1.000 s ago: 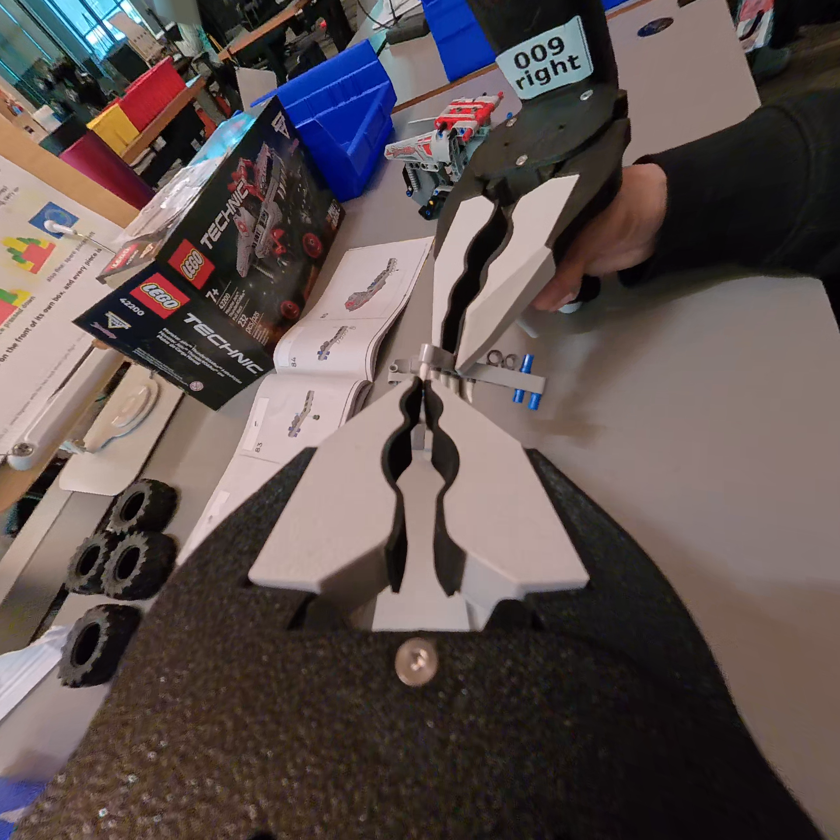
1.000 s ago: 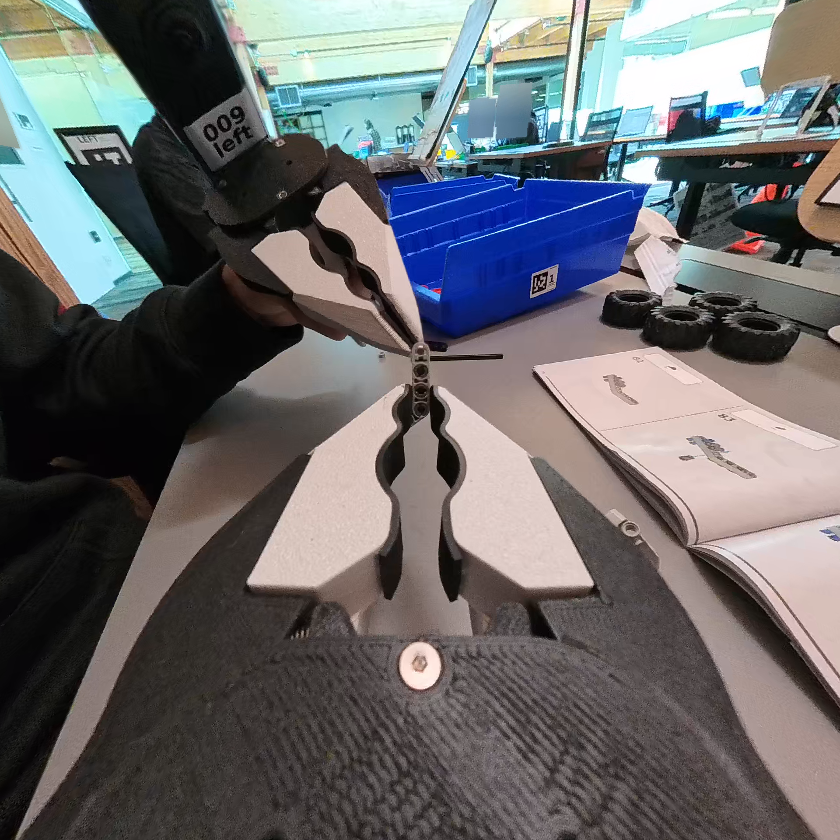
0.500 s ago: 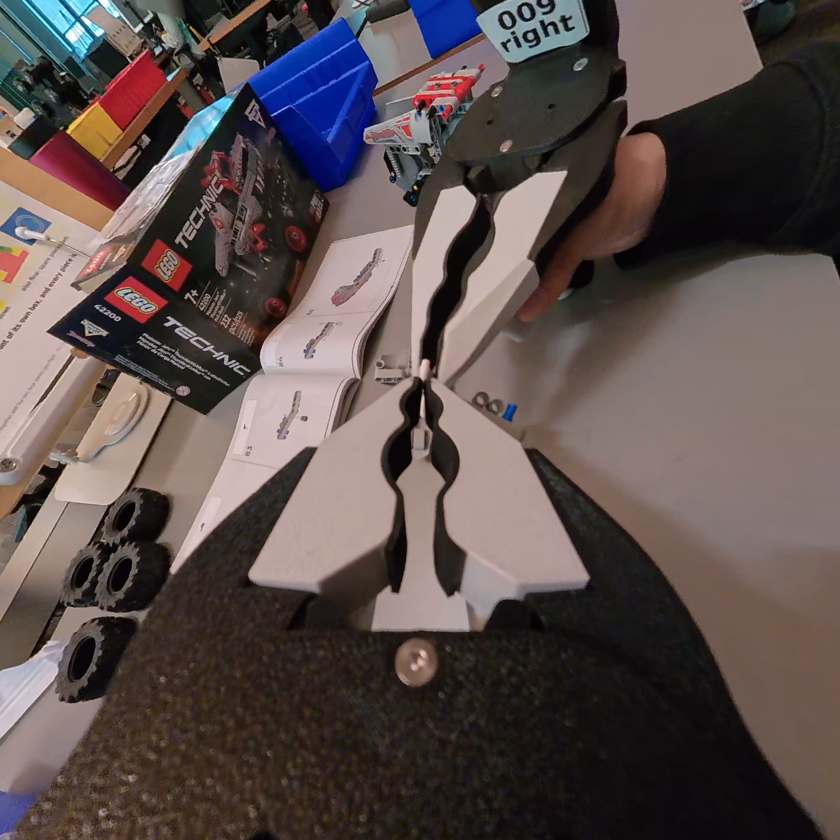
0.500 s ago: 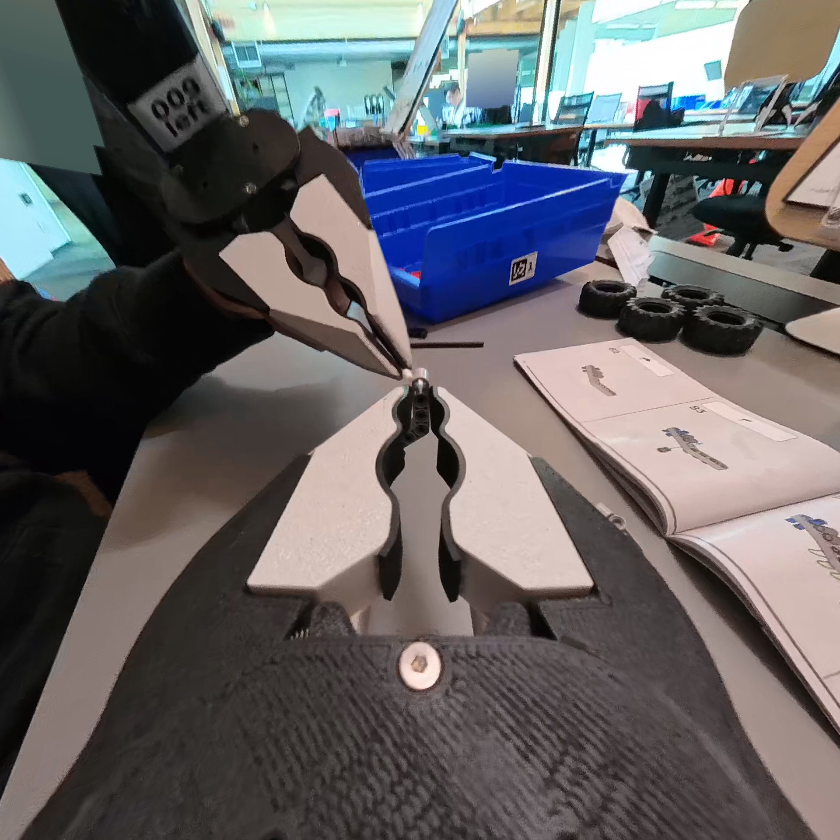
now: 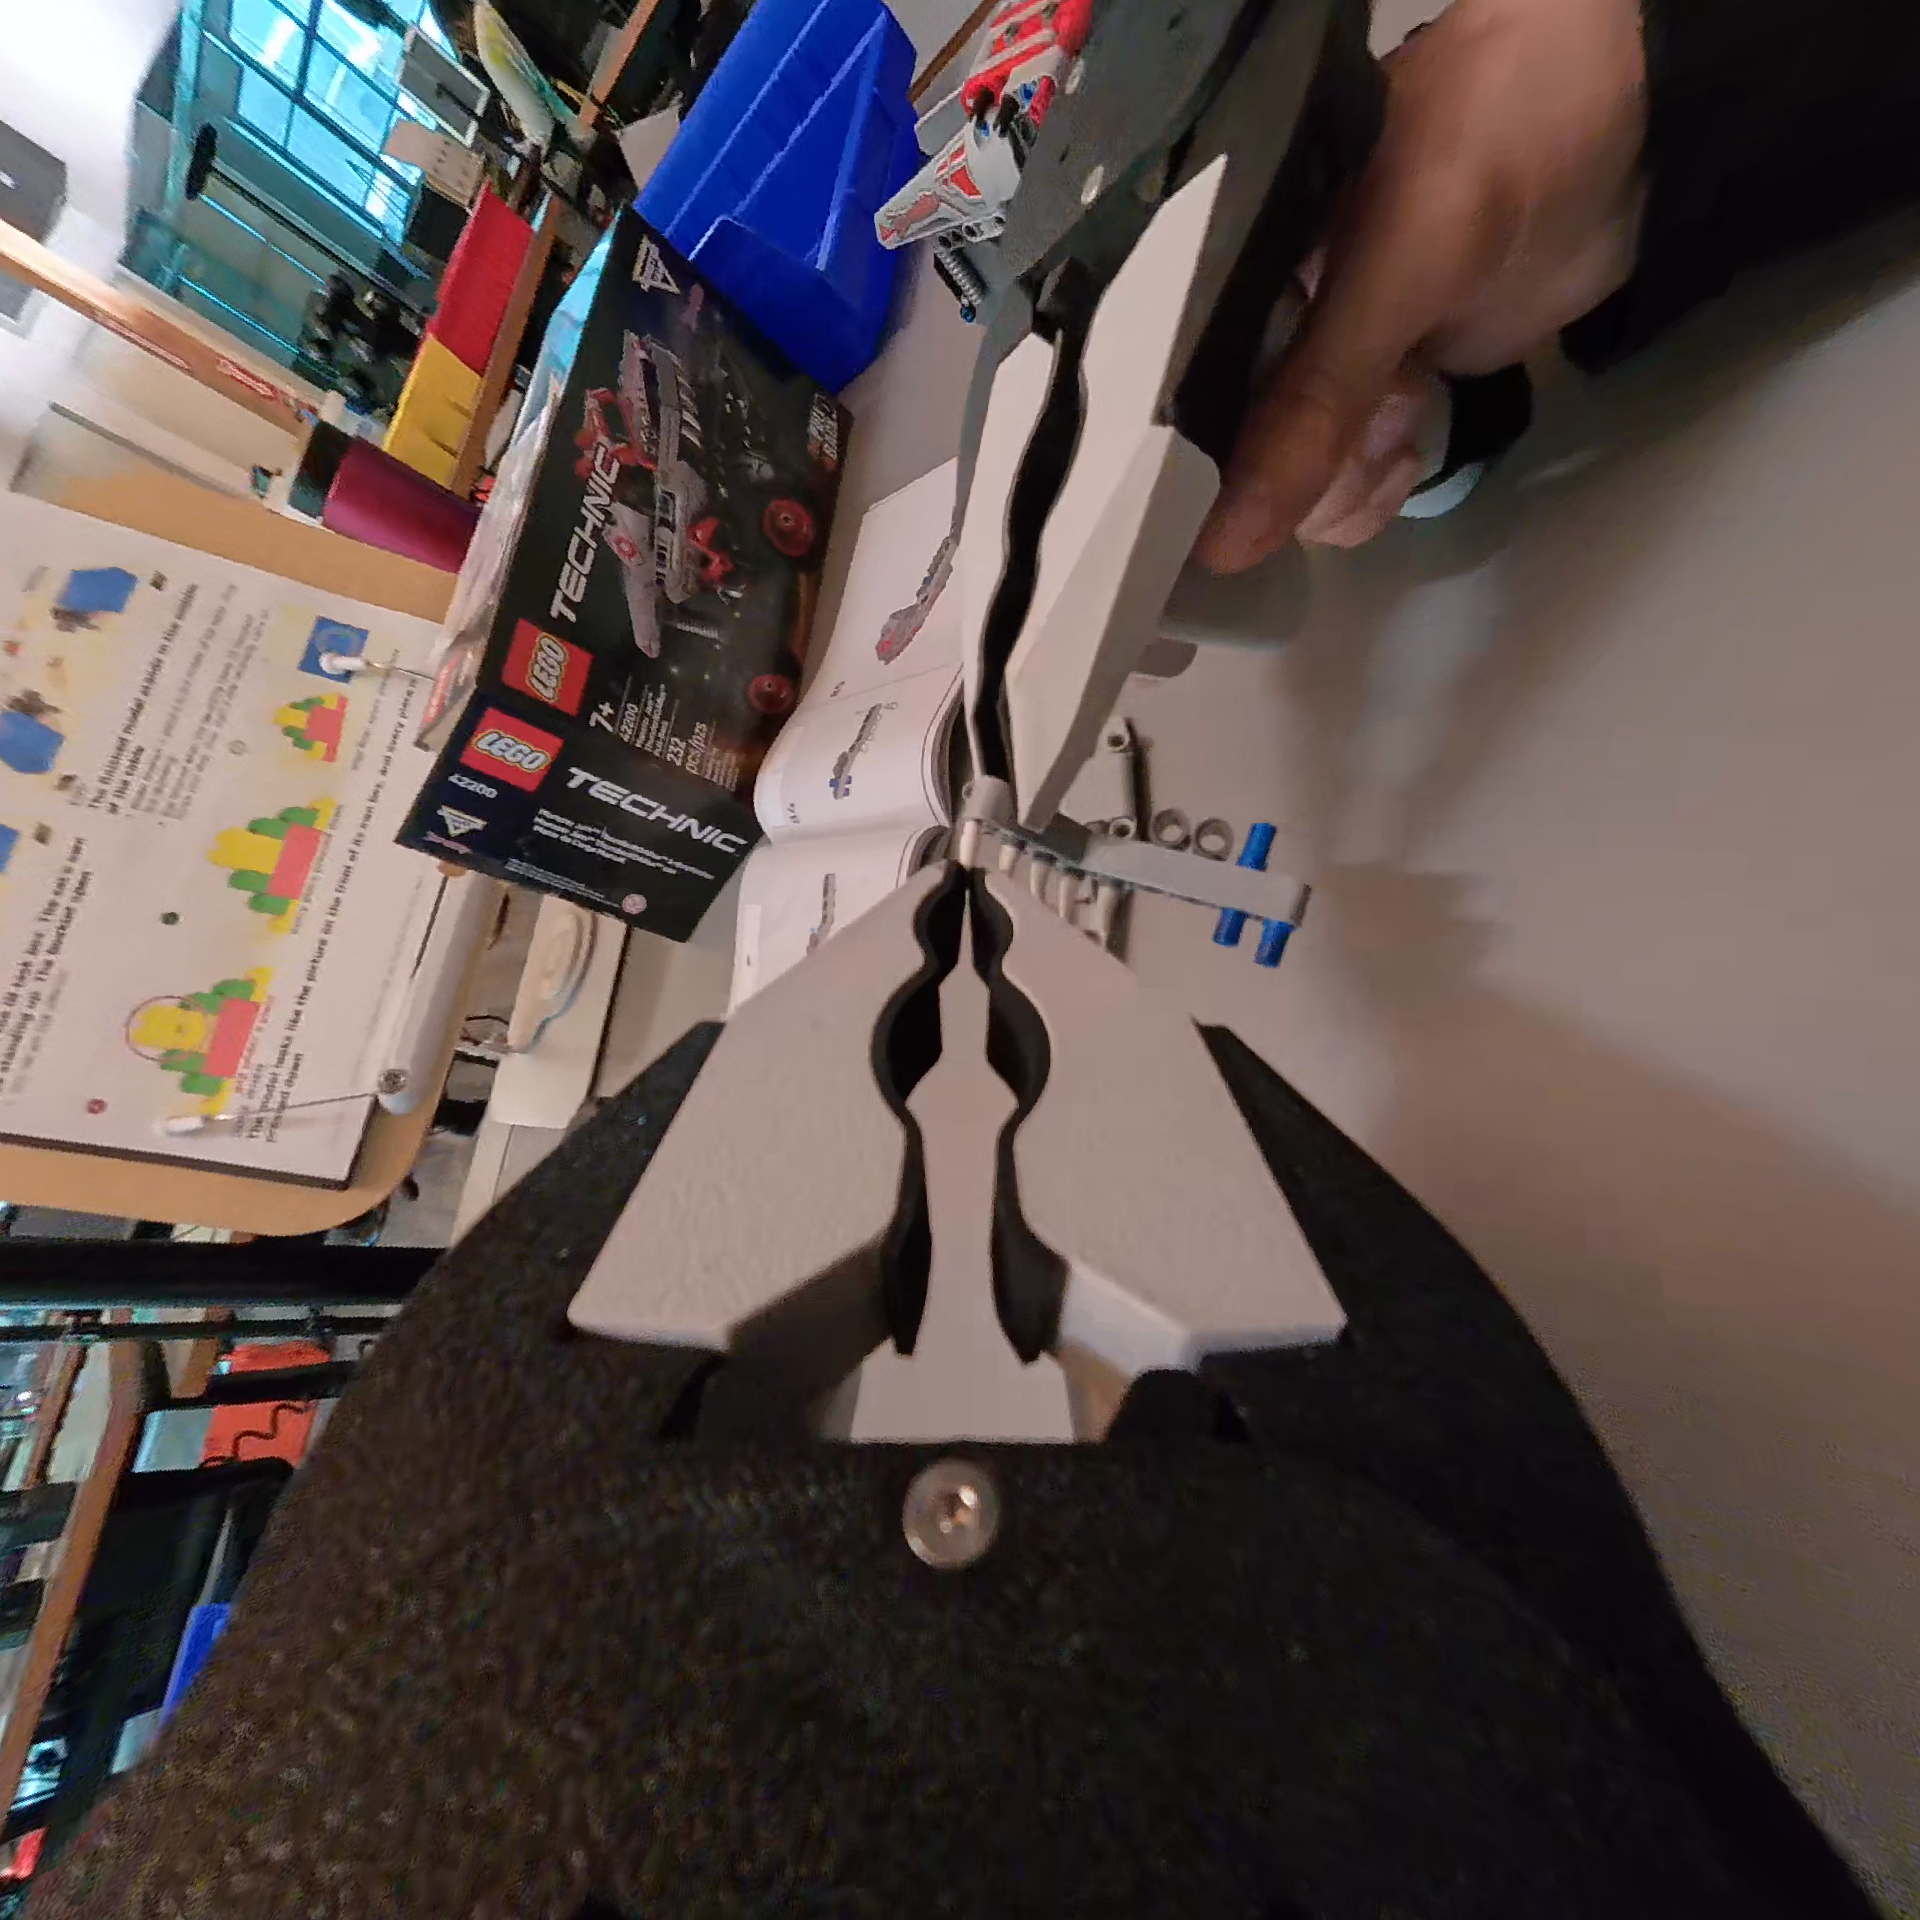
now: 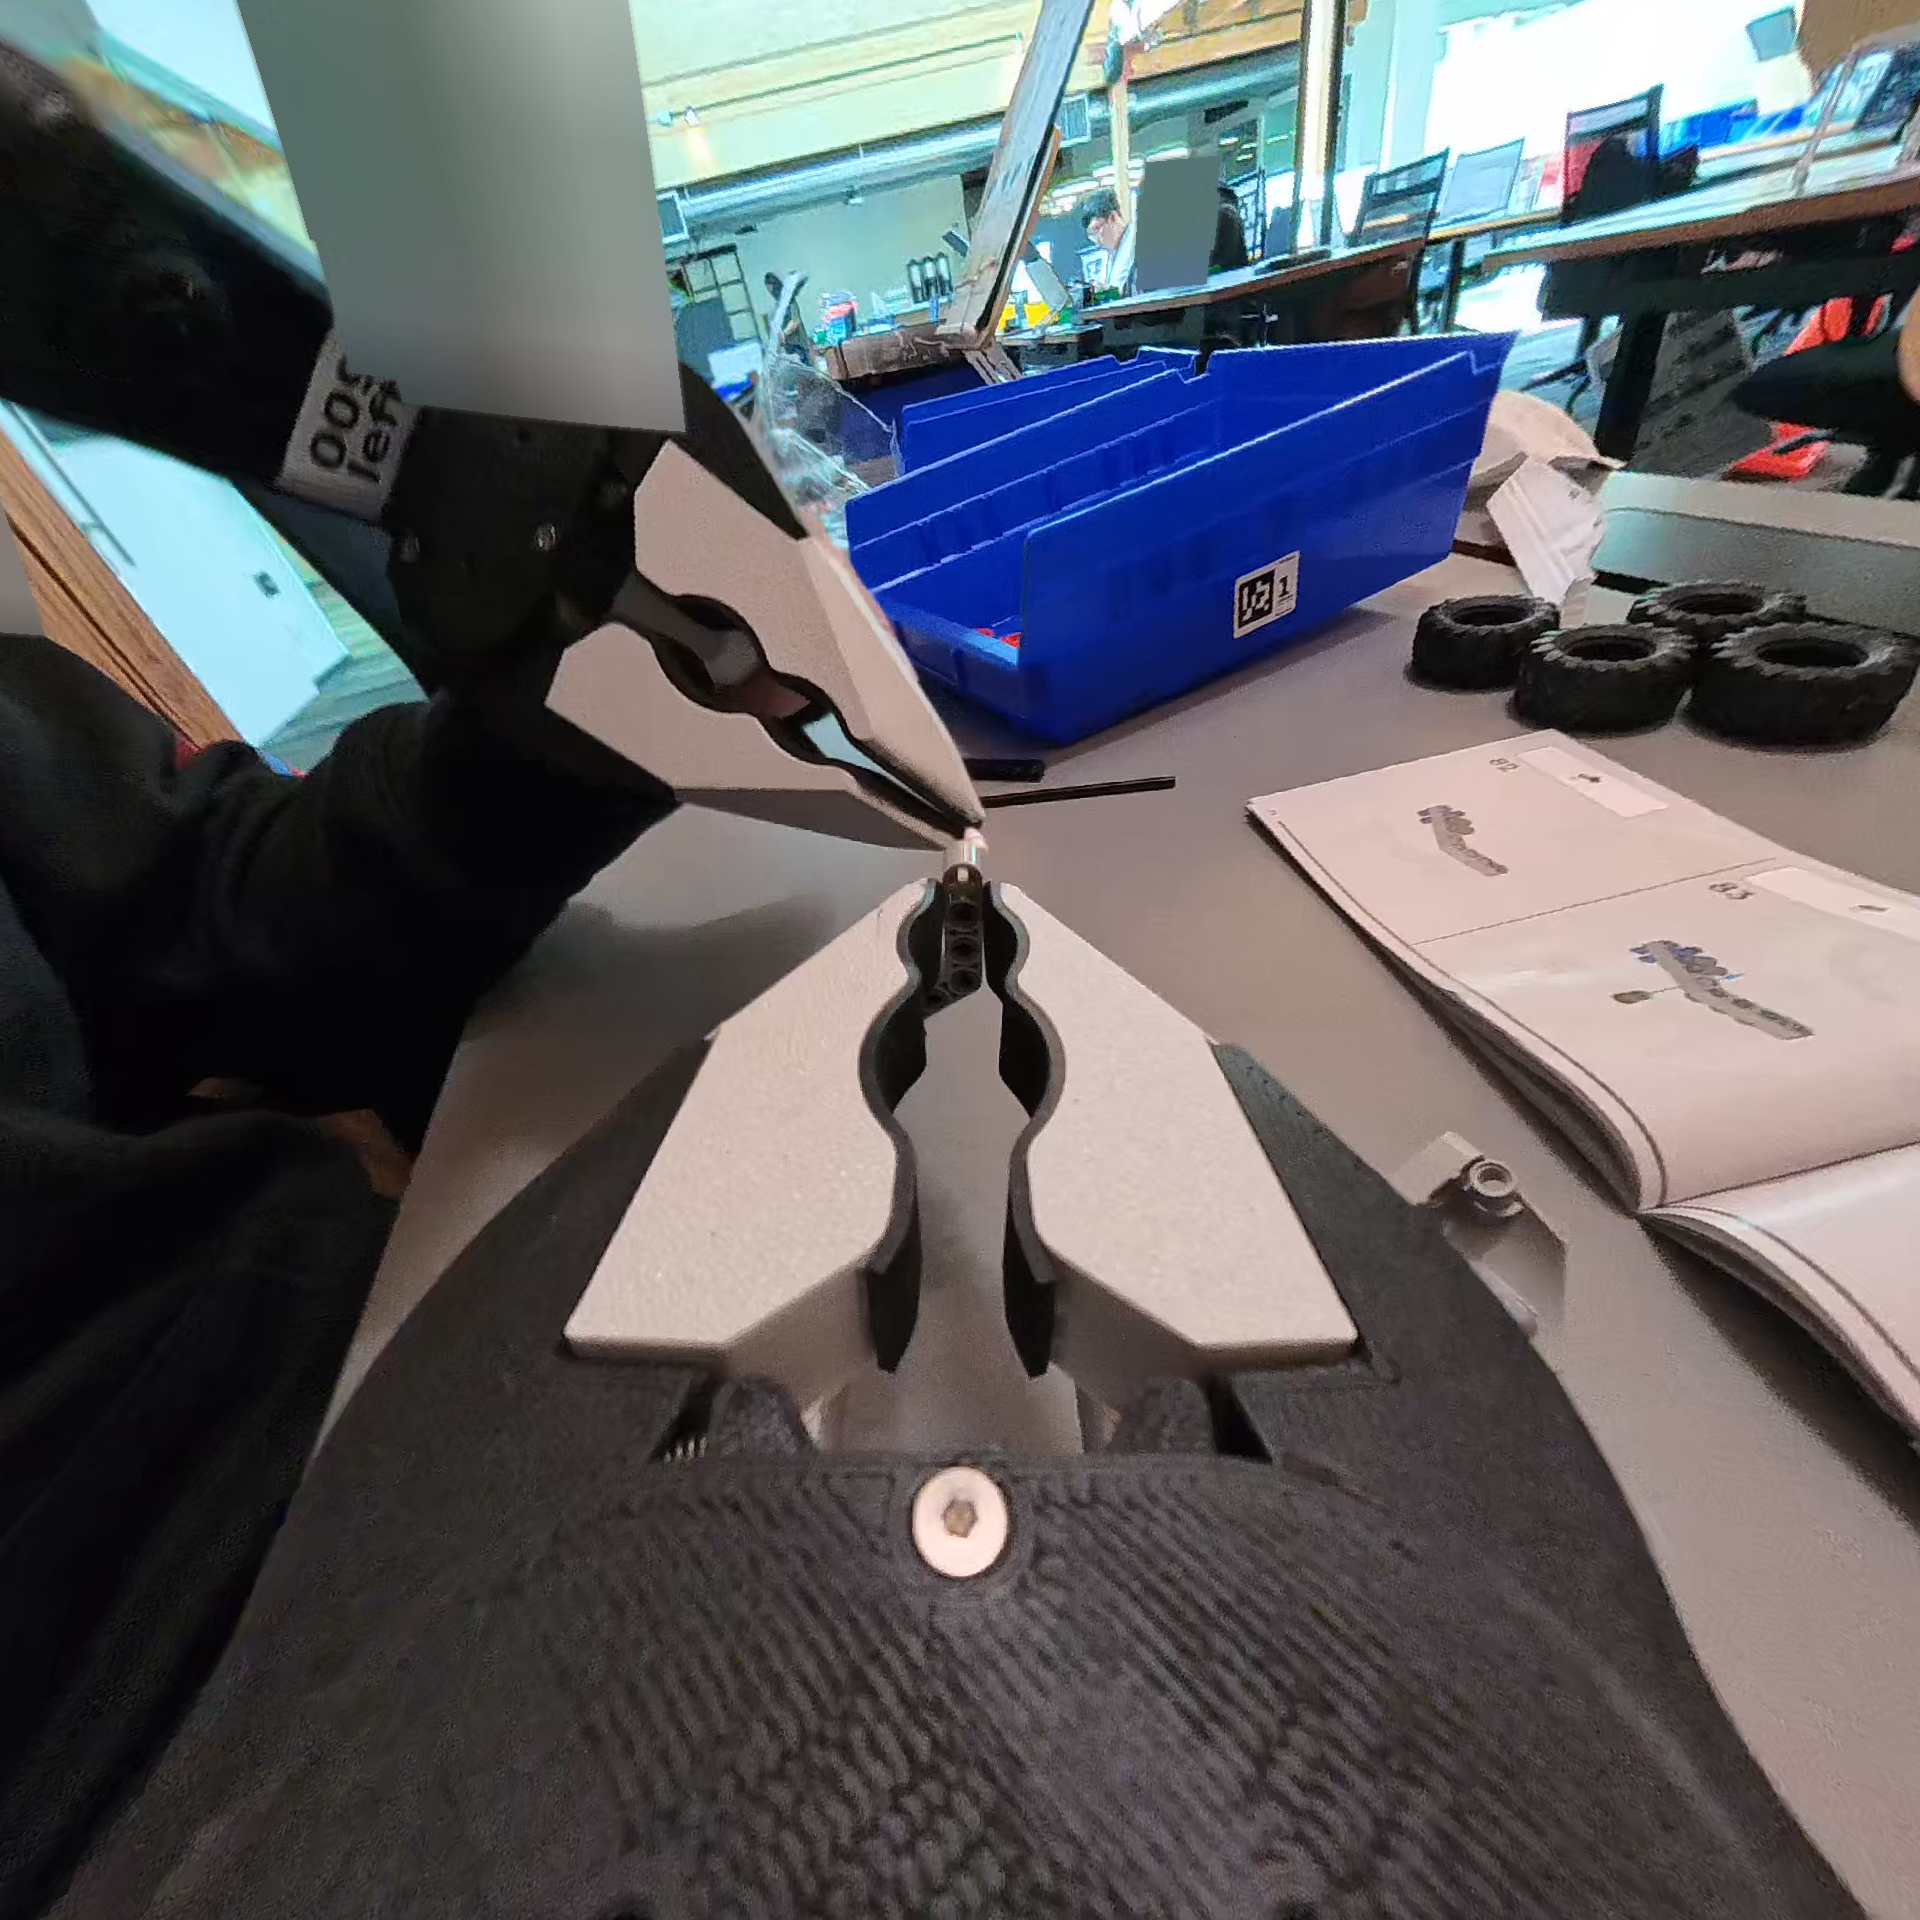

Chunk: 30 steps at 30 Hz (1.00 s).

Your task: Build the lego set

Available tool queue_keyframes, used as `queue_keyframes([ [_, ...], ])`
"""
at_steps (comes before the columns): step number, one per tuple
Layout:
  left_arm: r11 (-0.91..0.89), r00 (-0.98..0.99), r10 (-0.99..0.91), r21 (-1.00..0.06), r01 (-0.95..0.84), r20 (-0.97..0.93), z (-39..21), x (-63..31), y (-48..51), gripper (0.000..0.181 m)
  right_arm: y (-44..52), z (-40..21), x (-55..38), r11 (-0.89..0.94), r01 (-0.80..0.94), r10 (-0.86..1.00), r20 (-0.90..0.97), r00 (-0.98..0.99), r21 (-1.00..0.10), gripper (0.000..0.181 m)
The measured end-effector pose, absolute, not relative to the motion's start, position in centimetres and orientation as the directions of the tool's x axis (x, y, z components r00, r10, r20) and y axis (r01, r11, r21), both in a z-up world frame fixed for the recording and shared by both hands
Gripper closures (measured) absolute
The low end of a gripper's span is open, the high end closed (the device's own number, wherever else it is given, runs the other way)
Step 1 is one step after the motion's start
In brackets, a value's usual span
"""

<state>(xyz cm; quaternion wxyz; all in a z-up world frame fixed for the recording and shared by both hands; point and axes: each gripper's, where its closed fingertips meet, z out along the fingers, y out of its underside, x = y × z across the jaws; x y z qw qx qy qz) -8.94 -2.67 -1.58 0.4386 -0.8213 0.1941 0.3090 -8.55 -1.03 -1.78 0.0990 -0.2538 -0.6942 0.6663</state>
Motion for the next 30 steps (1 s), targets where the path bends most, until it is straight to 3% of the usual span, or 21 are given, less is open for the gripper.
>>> queue_keyframes([
  [12,-0.551,0.769,-0.117,-0.603,-0.577,-0.629,-2.4,-8.4,-3.0,0.181,-1.1,-2.1,-8.5,-0.020,0.277,0.459,-0.255,-0.851,-0.961,0.176],
  [16,-0.526,0.963,-0.119,-0.807,-0.268,-0.243,-3.2,-7.5,-3.5,0.181,-1.9,-3.3,-7.7,0.105,0.251,0.433,-0.183,-0.883,-0.962,0.175],
  [19,-0.512,0.987,-0.148,-0.859,-0.026,0.058,-4.0,-6.9,-3.8,0.181,-2.3,-3.7,-7.2,0.165,0.242,0.391,-0.162,-0.906,-0.956,0.176],
  [25,-0.502,0.802,-0.211,-0.766,0.401,0.558,-4.2,-5.7,-4.1,0.181,-2.6,-4.2,-6.3,0.262,0.241,0.266,-0.170,-0.949,-0.934,0.176],
  [30,-0.482,0.598,-0.246,-0.632,0.607,0.763,-4.1,-6.0,-4.6,0.181,-2.3,-3.8,-6.2,0.289,0.179,0.181,-0.130,-0.975,-0.941,0.176],
])
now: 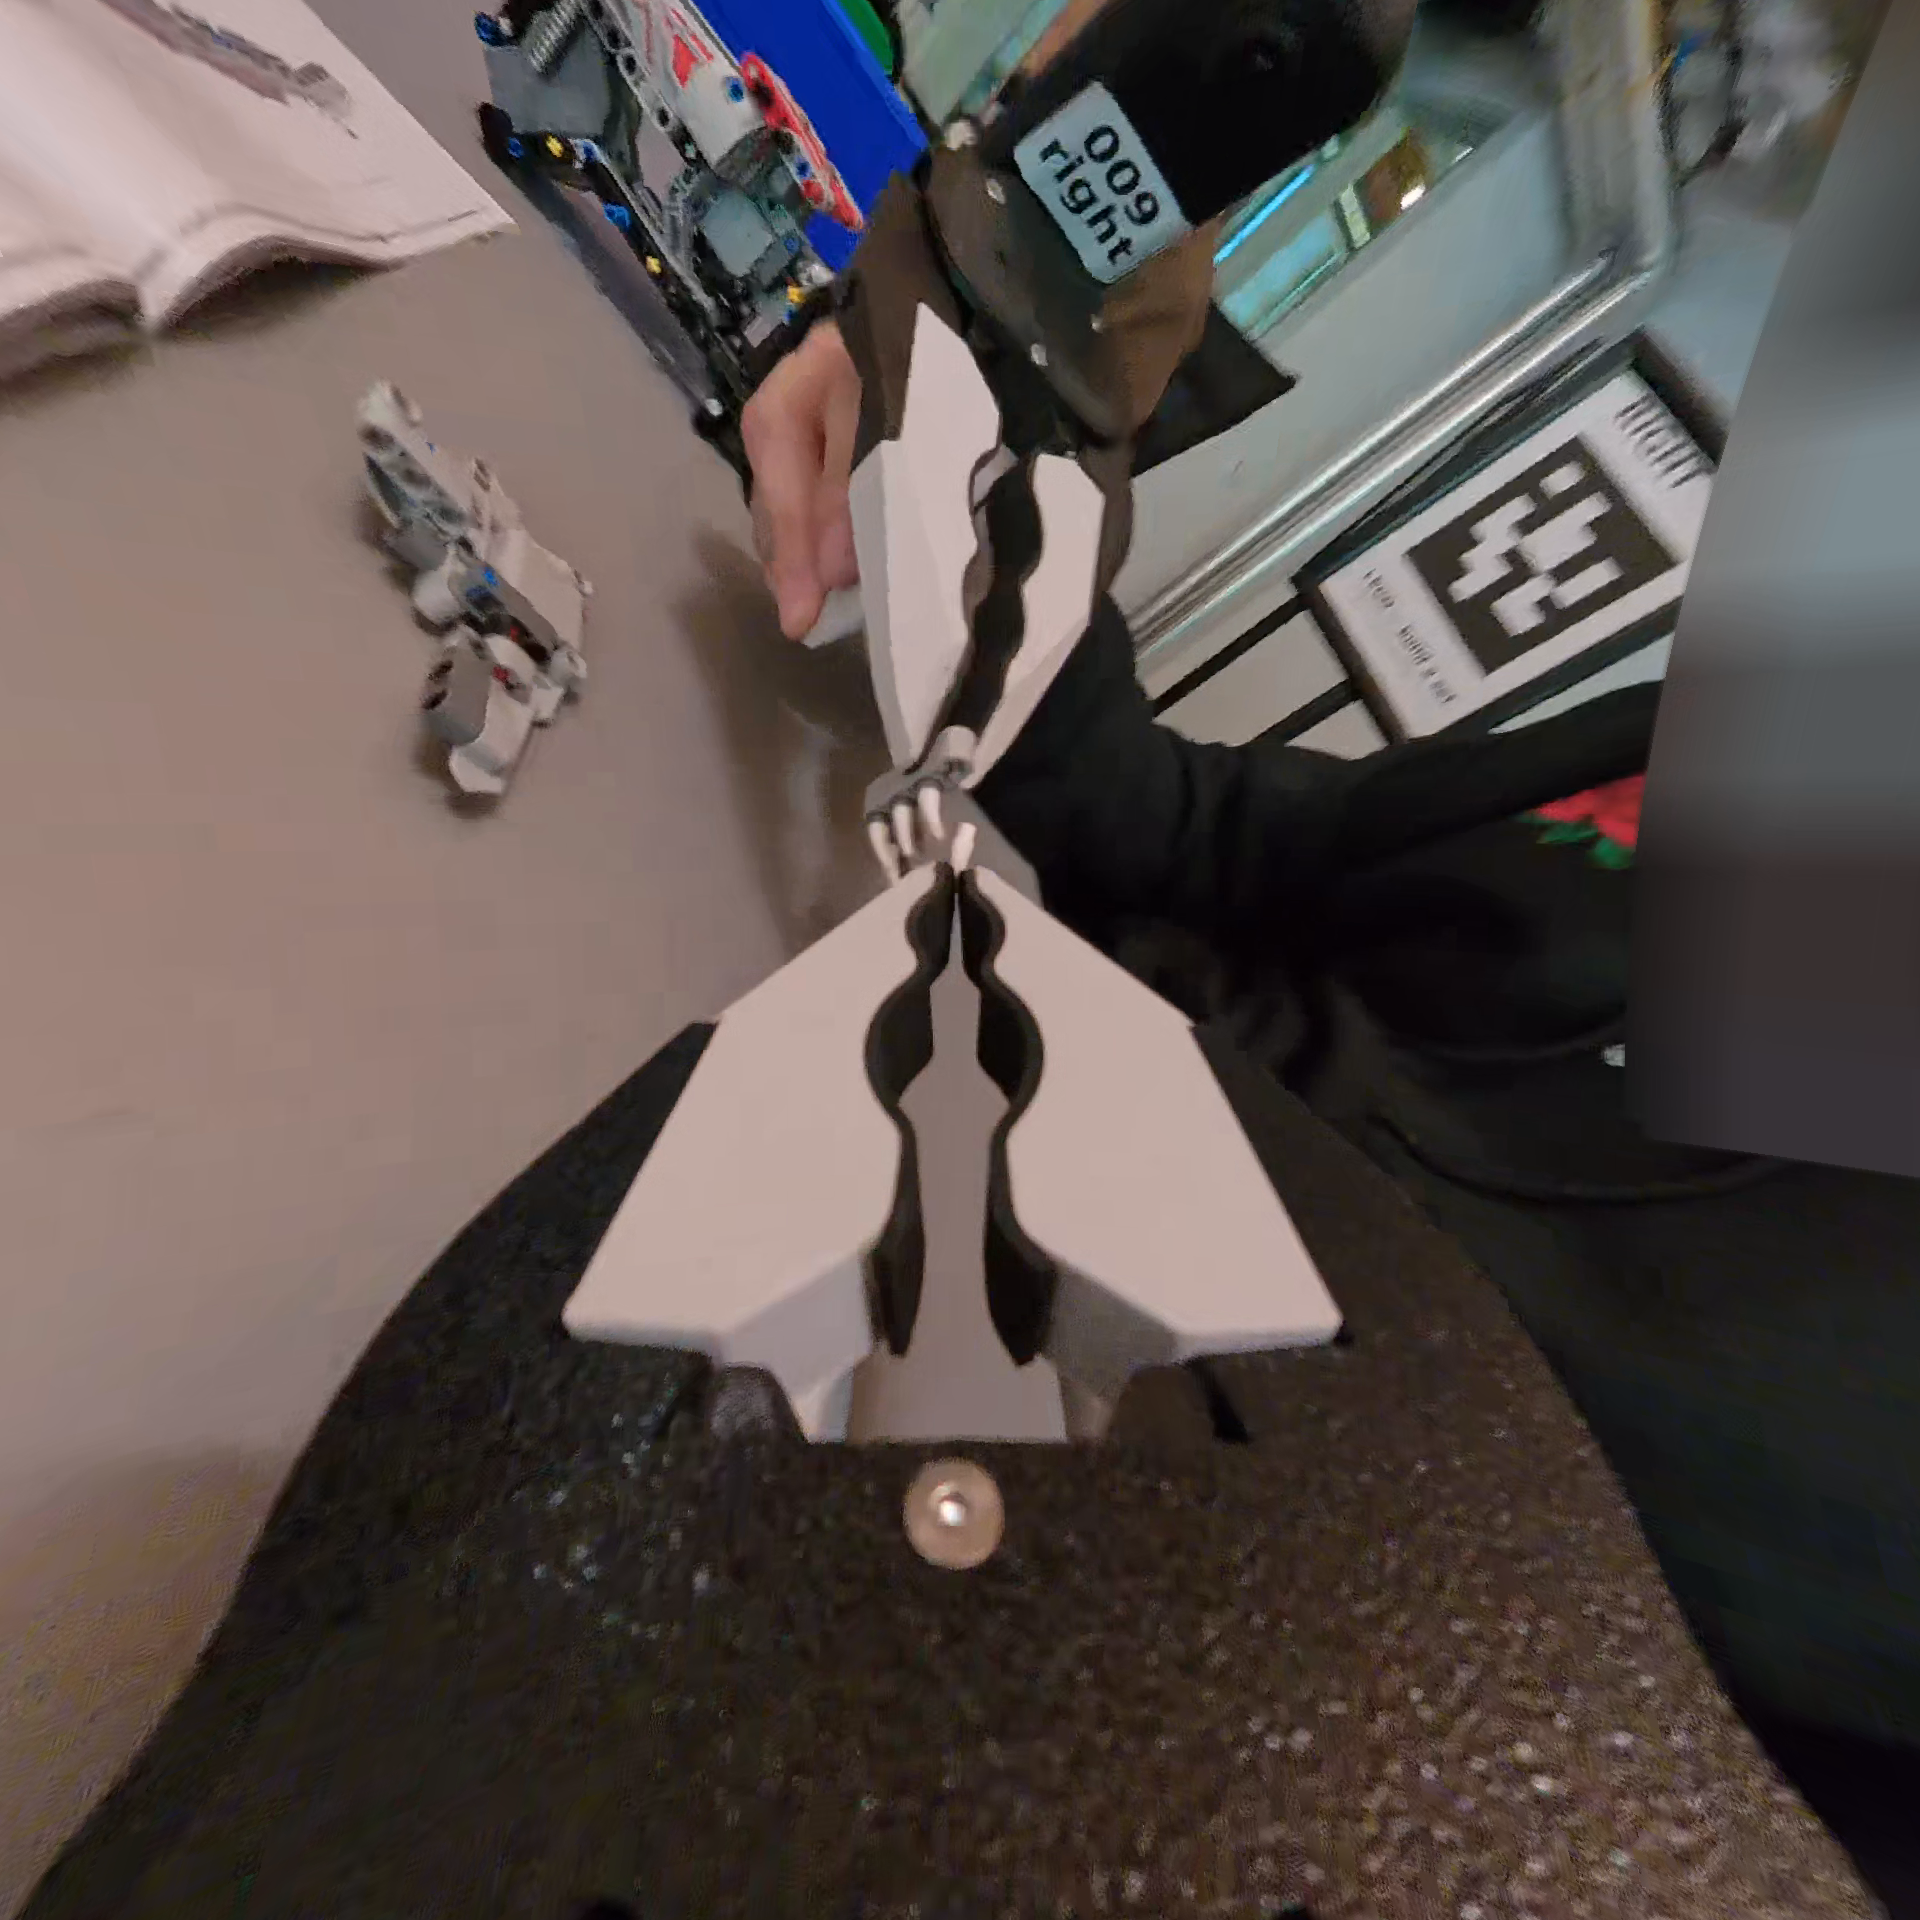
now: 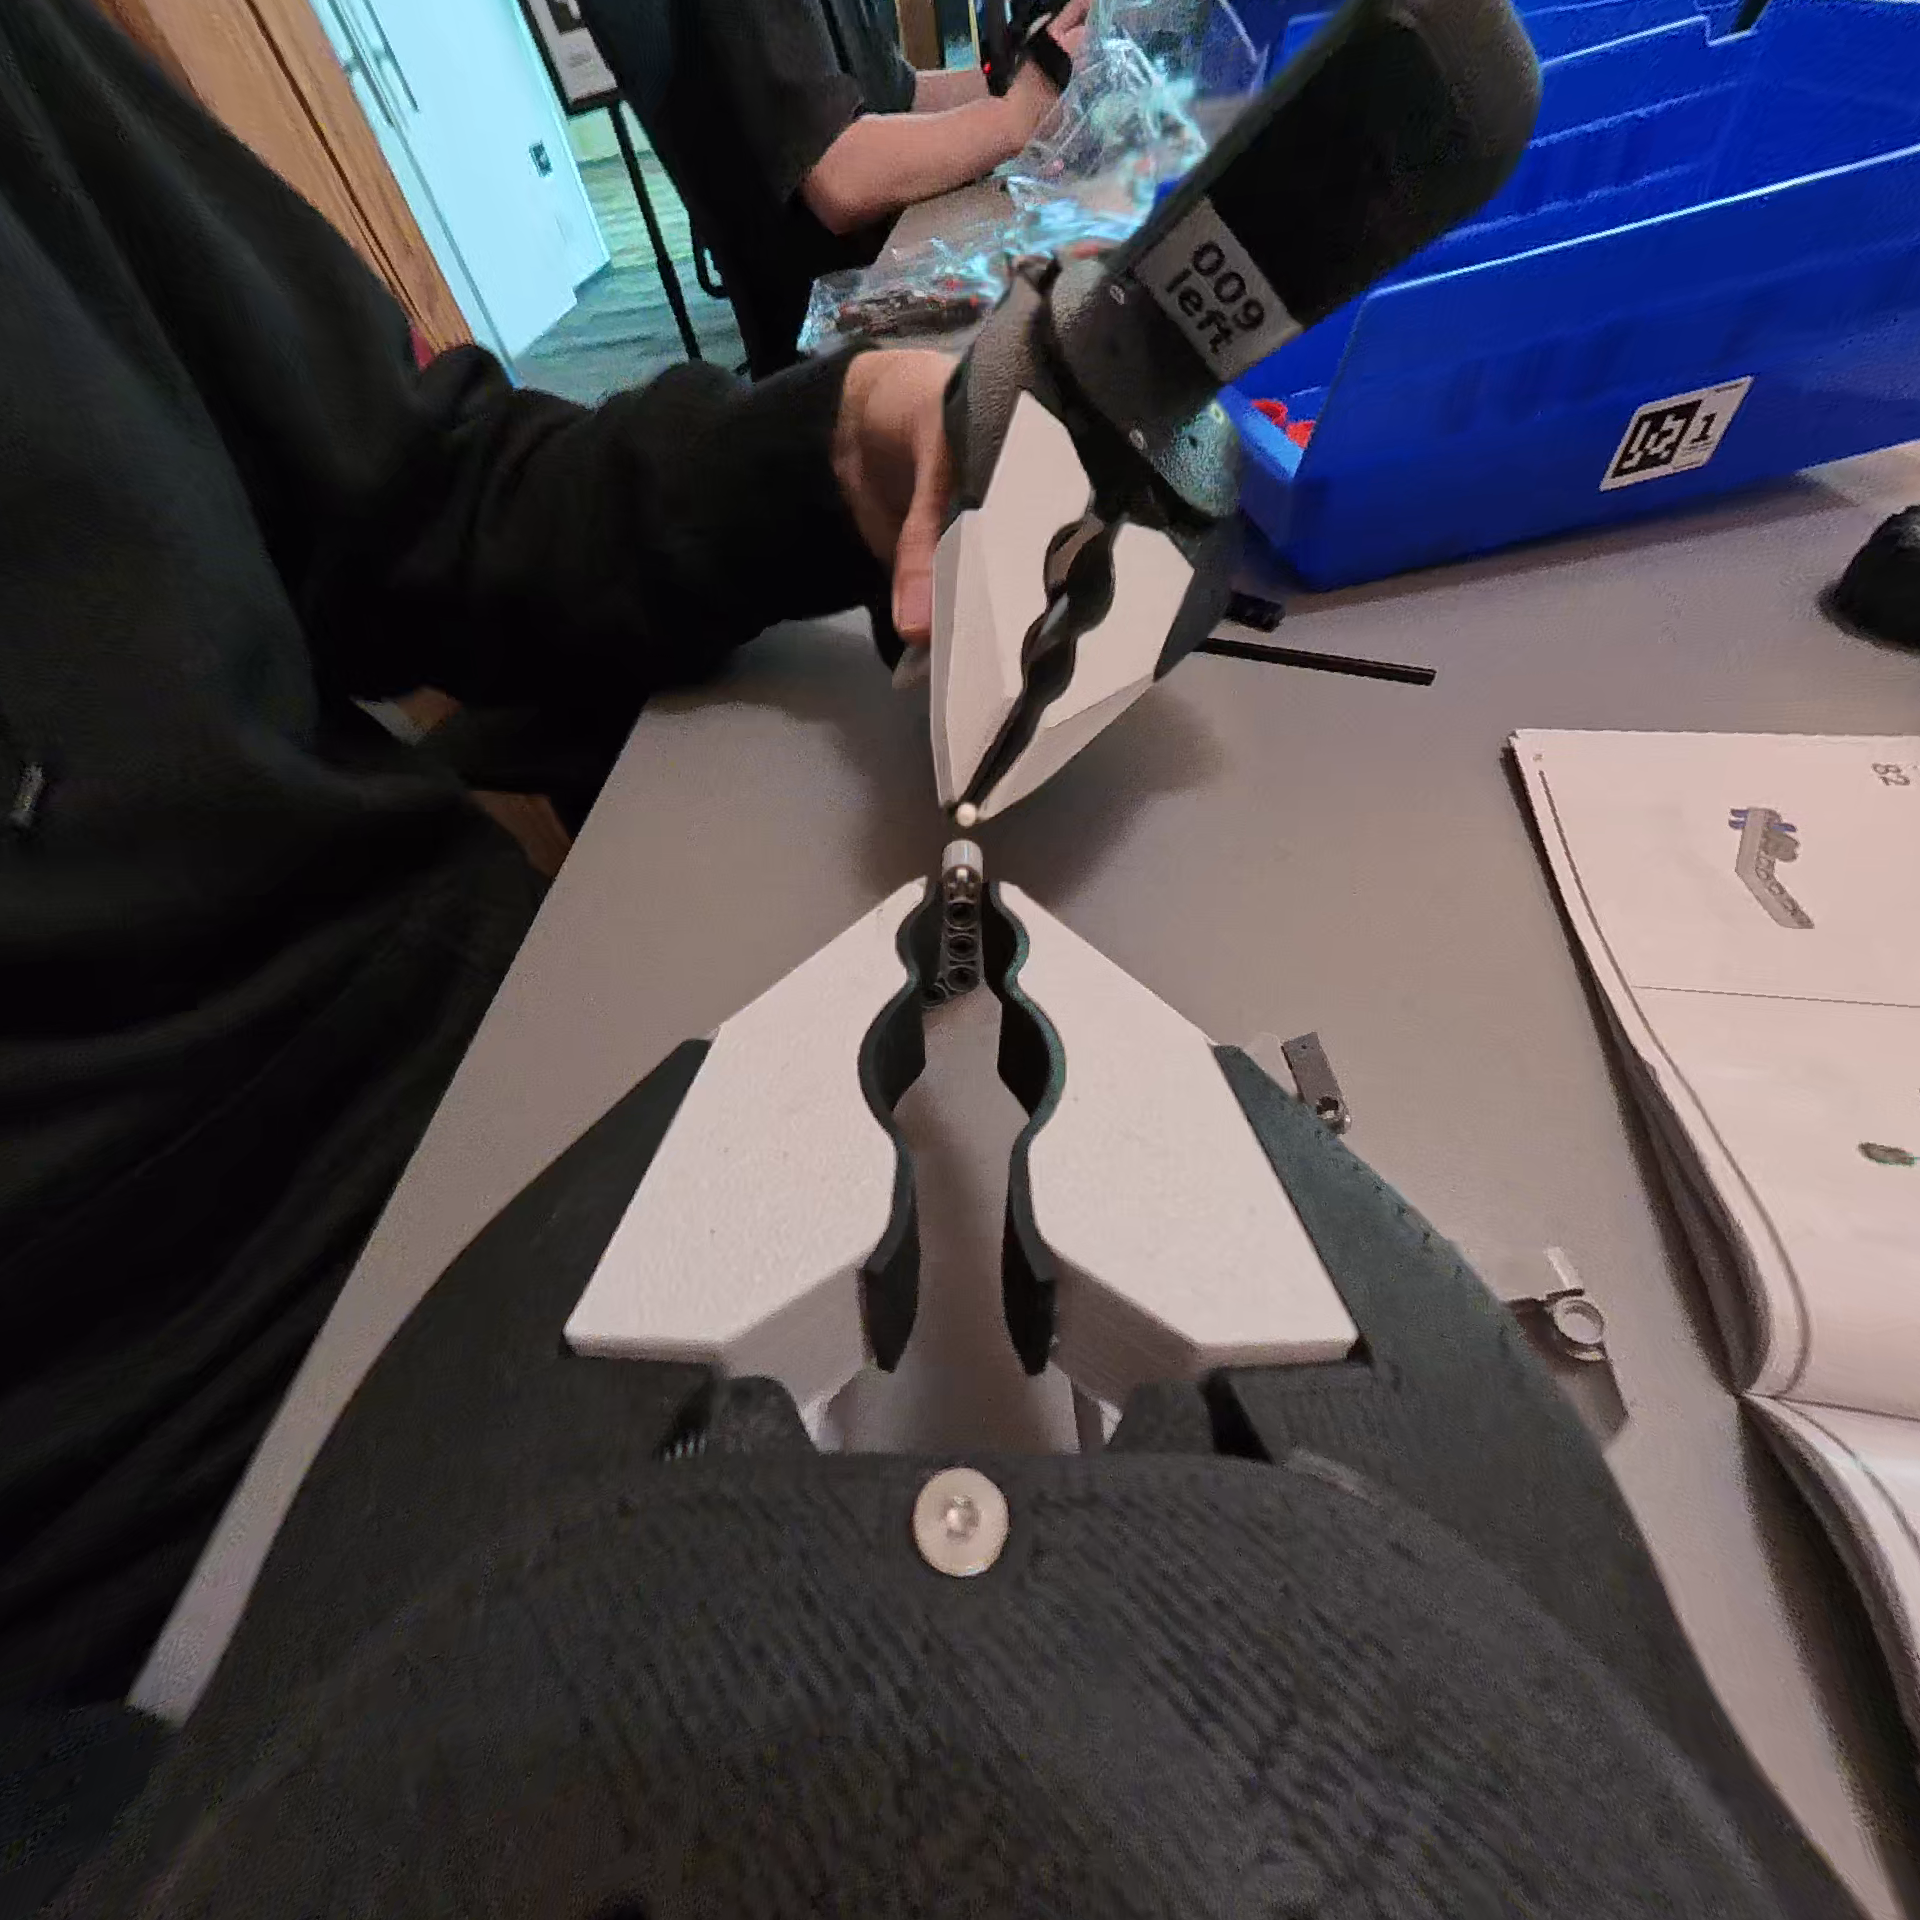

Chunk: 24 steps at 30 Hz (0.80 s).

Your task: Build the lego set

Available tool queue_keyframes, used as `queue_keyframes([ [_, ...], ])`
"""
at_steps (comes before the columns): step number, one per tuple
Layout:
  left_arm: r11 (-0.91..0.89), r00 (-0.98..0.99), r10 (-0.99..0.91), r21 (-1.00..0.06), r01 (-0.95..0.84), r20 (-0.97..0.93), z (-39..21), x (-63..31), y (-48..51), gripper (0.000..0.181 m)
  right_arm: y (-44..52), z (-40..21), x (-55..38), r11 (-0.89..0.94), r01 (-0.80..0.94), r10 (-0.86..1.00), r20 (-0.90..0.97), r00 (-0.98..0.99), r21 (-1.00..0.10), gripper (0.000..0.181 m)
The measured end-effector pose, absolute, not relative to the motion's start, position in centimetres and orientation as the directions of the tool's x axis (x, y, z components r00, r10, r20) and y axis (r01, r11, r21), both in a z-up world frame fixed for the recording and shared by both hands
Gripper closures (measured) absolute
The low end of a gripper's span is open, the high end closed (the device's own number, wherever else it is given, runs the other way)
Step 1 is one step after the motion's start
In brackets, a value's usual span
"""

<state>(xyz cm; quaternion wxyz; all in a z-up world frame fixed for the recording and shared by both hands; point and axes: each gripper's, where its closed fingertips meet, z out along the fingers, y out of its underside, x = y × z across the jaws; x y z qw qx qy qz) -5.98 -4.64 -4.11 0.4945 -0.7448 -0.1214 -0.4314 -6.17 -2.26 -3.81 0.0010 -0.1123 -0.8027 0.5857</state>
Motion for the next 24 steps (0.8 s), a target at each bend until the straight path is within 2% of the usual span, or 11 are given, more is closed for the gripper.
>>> queue_keyframes([
  [6,-0.519,0.490,-0.223,-0.528,0.673,0.843,-5.4,-5.4,-4.4,0.181,-2.2,-5.0,-5.5,0.377,0.072,0.149,-0.016,-0.989,-0.923,0.176],
  [24,-0.521,0.512,-0.193,-0.530,0.669,0.837,-6.5,-5.8,-3.2,0.181,-3.1,-6.3,-5.9,0.495,-0.020,0.197,0.135,-0.971,-0.869,0.176],
])
